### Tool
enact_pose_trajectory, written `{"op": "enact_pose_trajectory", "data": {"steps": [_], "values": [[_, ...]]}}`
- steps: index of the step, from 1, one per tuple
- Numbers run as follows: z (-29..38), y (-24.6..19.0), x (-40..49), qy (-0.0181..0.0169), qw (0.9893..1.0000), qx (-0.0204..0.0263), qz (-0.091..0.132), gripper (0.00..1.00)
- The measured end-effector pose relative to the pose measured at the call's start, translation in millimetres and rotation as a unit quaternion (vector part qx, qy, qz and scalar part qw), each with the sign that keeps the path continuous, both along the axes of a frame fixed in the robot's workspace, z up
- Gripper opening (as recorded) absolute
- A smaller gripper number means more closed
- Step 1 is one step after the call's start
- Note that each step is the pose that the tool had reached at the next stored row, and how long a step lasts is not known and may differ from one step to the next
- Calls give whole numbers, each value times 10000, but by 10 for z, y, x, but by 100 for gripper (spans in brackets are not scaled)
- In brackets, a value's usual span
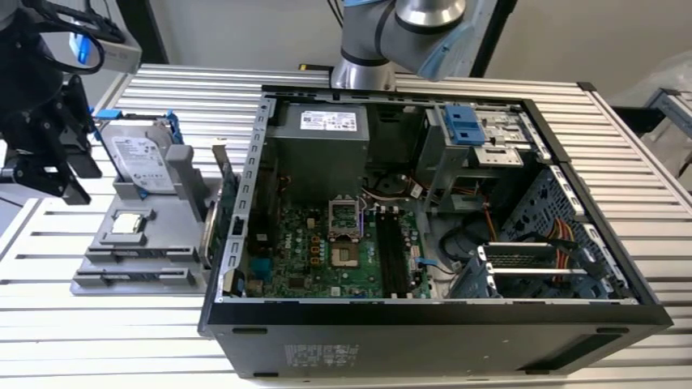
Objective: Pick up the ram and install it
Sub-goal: 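Pick up the ram and move it above insertion slot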
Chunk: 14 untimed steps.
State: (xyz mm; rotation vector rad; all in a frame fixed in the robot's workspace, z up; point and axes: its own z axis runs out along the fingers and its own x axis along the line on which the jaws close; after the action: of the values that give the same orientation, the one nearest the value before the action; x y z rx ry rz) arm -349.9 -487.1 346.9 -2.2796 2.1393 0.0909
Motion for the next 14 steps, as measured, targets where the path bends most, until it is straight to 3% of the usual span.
{"op": "enact_pose_trajectory", "data": {"steps": [14], "values": [[-111, 3, -2, -15, 9998, 0, -181, 100]]}}
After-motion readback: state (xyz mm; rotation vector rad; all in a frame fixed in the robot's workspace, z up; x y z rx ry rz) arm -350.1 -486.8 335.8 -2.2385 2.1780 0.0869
